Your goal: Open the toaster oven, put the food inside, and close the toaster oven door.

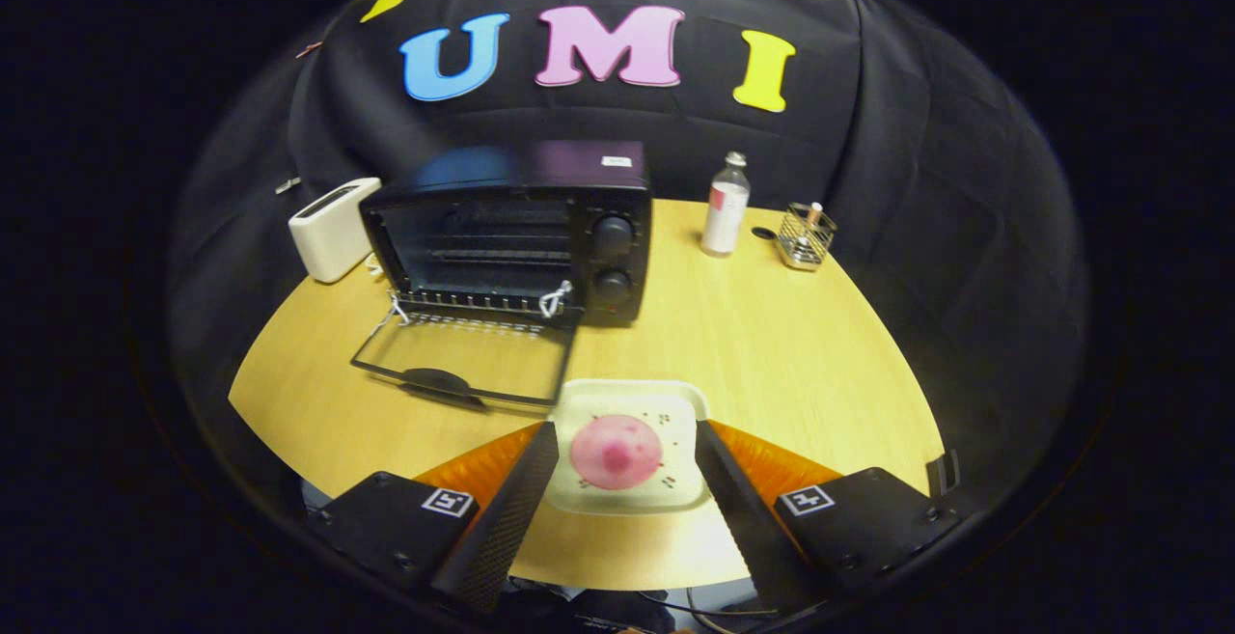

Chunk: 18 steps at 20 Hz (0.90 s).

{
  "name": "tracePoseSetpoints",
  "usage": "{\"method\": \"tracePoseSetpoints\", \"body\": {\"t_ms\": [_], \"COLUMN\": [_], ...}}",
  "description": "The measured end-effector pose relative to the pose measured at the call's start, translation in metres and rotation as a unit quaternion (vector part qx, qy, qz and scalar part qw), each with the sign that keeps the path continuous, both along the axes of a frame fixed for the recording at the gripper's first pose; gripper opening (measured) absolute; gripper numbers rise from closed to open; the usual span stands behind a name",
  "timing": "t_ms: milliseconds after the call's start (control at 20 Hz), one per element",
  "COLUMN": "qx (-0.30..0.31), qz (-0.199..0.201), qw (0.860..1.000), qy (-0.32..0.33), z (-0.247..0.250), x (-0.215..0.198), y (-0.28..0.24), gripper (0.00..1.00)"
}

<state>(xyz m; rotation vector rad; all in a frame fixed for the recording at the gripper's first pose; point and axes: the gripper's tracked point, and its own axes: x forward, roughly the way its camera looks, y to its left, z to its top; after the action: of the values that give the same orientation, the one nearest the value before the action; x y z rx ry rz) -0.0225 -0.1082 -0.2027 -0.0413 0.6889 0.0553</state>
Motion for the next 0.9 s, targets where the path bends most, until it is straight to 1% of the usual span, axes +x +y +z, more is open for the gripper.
{"method": "tracePoseSetpoints", "body": {"t_ms": [100, 300, 400, 500, 550, 600, 700, 800, 850, 900], "qx": [0.010, 0.046, 0.051, 0.061, 0.063, 0.063, 0.068, 0.076, 0.079, 0.089], "qz": [-0.005, 0.003, 0.012, 0.026, 0.030, 0.033, 0.035, 0.033, 0.031, 0.031], "qw": [0.999, 0.992, 0.989, 0.983, 0.980, 0.977, 0.974, 0.970, 0.968, 0.968], "qy": [0.037, 0.114, 0.141, 0.171, 0.187, 0.199, 0.214, 0.229, 0.237, 0.234], "z": [-0.014, -0.051, -0.068, -0.086, -0.094, -0.101, -0.116, -0.124, -0.124, -0.127], "x": [0.002, 0.015, 0.023, 0.025, 0.023, 0.023, 0.029, 0.033, 0.033, 0.039], "y": [-0.018, -0.037, -0.043, -0.044, -0.045, -0.046, -0.051, -0.055, -0.056, -0.054], "gripper": [0.98, 0.98, 0.94, 0.92, 0.90, 0.82, 0.73, 0.72, 0.69, 0.59]}}
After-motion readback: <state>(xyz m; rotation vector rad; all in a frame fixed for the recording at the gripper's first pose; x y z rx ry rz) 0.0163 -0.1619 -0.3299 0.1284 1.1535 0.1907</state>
